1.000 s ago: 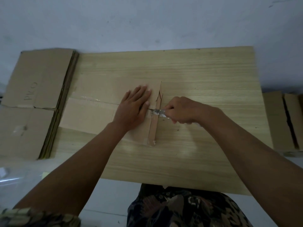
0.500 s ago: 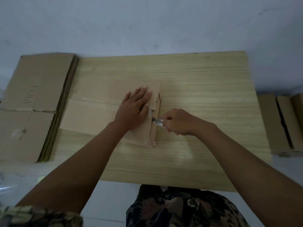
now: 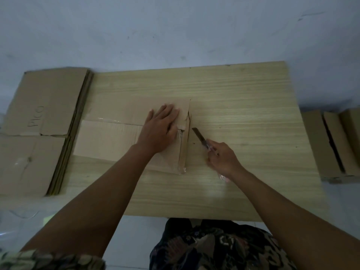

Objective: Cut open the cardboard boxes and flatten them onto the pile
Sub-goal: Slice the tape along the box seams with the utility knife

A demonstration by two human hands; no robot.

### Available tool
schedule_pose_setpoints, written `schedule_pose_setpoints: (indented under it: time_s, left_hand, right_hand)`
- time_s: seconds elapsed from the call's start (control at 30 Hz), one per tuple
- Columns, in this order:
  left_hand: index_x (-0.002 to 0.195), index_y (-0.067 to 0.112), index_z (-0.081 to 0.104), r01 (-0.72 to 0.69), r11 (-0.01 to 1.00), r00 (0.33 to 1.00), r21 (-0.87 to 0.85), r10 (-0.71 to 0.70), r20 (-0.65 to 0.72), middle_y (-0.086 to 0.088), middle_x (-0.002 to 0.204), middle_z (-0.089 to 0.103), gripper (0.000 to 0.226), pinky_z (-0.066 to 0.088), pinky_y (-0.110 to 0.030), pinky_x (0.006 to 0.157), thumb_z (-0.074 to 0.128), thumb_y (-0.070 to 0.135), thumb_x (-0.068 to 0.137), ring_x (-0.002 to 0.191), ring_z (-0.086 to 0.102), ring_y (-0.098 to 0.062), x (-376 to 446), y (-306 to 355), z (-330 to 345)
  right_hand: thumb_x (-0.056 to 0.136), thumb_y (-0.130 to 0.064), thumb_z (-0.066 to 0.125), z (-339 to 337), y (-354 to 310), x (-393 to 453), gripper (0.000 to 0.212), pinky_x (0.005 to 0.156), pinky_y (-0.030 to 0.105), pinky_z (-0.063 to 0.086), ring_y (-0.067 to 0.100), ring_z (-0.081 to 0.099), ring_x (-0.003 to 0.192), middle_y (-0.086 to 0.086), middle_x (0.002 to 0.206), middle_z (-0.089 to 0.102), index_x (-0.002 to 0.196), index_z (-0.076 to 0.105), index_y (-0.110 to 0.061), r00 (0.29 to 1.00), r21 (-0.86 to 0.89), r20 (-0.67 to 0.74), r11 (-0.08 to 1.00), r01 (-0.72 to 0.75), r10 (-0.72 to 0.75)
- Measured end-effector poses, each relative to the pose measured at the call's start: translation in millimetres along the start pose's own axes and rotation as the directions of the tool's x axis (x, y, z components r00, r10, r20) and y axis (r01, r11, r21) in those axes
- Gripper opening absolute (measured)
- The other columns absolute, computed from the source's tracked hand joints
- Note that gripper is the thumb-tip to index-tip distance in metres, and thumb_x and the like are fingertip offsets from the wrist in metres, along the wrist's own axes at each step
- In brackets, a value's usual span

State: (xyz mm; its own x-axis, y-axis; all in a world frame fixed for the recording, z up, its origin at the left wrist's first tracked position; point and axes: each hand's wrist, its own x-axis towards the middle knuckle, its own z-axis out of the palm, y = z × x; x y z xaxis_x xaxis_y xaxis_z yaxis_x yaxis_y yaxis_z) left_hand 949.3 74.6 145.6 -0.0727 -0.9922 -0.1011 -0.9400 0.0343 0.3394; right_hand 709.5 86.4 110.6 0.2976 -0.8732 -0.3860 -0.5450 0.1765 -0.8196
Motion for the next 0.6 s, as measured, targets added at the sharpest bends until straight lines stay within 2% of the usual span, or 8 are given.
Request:
schedule_pose_setpoints:
  time_s: [0.03,0.1,0.17,0.27,0.33,0.43,0.5,0.6]
  left_hand:
    - [0.158,0.019,0.033,0.003,1.000,1.000,0.001,-0.003,-0.016,-0.003,0.168,0.021,0.079,0.006,-0.049,0.125,0.014,0.049,0.087,0.156,0.012,-0.021,-1.4,0.7,0.0]
    - [0.155,0.018,0.038,0.006,1.000,0.998,0.002,-0.006,-0.061,-0.005,0.166,0.026,0.072,0.009,-0.050,0.125,0.021,0.046,0.092,0.155,0.017,-0.023,-6.0,0.8,1.4]
    - [0.153,0.018,0.044,0.008,1.000,0.993,0.003,-0.007,-0.114,-0.006,0.164,0.032,0.065,0.012,-0.051,0.124,0.027,0.045,0.095,0.154,0.022,-0.023,-13.4,-0.6,4.2]
    - [0.149,0.017,0.050,0.026,1.000,0.985,0.006,-0.025,-0.173,-0.007,0.160,0.040,0.065,0.017,-0.054,0.123,0.031,0.051,0.097,0.151,0.029,-0.024,-25.4,-5.3,6.8]
    - [0.146,0.017,0.053,0.040,0.999,0.978,0.010,-0.037,-0.203,-0.007,0.157,0.044,0.063,0.019,-0.056,0.122,0.035,0.053,0.097,0.149,0.033,-0.024,-32.8,-9.4,6.5]
    - [0.137,0.017,0.061,0.047,0.998,0.959,0.050,-0.031,-0.281,-0.006,0.146,0.053,0.057,0.027,-0.058,0.118,0.043,0.053,0.097,0.139,0.046,-0.026,-41.2,-19.2,2.7]
    - [0.127,0.017,0.067,0.061,0.994,0.938,0.090,-0.026,-0.347,-0.006,0.133,0.060,0.051,0.035,-0.059,0.112,0.049,0.053,0.095,0.125,0.056,-0.028,-45.0,-27.8,-0.6]
    - [0.109,0.018,0.072,0.078,0.989,0.902,0.128,-0.015,-0.432,-0.005,0.113,0.063,0.041,0.043,-0.051,0.101,0.055,0.052,0.092,0.104,0.060,-0.029,-51.6,-40.6,-7.6]
  right_hand:
    - [0.102,-0.009,0.047,5.5,3.7,3.3,0.036,0.065,0.022,0.044,0.012,0.061,0.075,0.002,0.095,0.069,0.133,0.062,-0.019,0.999,-0.021,-0.033,1.000,-0.024,0.023]
    - [0.102,-0.011,0.050,13.1,9.3,8.7,0.047,0.085,0.019,0.045,0.018,0.063,0.106,0.006,0.126,0.064,0.149,0.047,-0.011,0.990,-0.069,-0.108,0.993,-0.094,0.086]
    - [0.101,-0.015,0.053,18.4,10.9,11.5,0.050,0.101,0.026,0.045,0.023,0.059,0.122,0.009,0.136,0.061,0.150,0.045,-0.010,0.984,-0.121,-0.158,0.987,-0.105,0.085]
    - [0.099,-0.021,0.055,24.5,10.1,15.8,0.032,0.090,0.037,0.054,0.027,0.066,0.105,0.007,0.111,0.071,0.128,0.068,-0.019,0.973,-0.297,-0.229,0.951,-0.088,0.019]
    - [0.098,-0.024,0.054,26.5,10.2,18.0,0.024,0.081,0.041,0.055,0.029,0.066,0.096,0.005,0.099,0.069,0.112,0.072,-0.021,0.968,-0.377,-0.250,0.921,-0.102,0.004]
    - [0.100,-0.027,0.052,28.0,1.6,21.1,0.030,0.091,0.042,0.050,0.030,0.060,0.111,0.008,0.118,0.063,0.122,0.069,-0.017,0.956,-0.412,-0.293,0.905,-0.108,-0.019]
    - [0.100,-0.026,0.053,28.3,-16.5,24.3,0.035,0.097,0.042,0.047,0.028,0.058,0.119,0.009,0.127,0.063,0.129,0.066,-0.012,0.922,-0.324,-0.373,0.946,-0.023,-0.106]
    - [0.094,-0.022,0.059,30.5,-58.3,30.6,0.032,0.094,0.041,0.051,0.026,0.062,0.112,0.006,0.119,0.066,0.120,0.070,-0.008,0.821,-0.263,-0.424,0.920,0.291,-0.381]
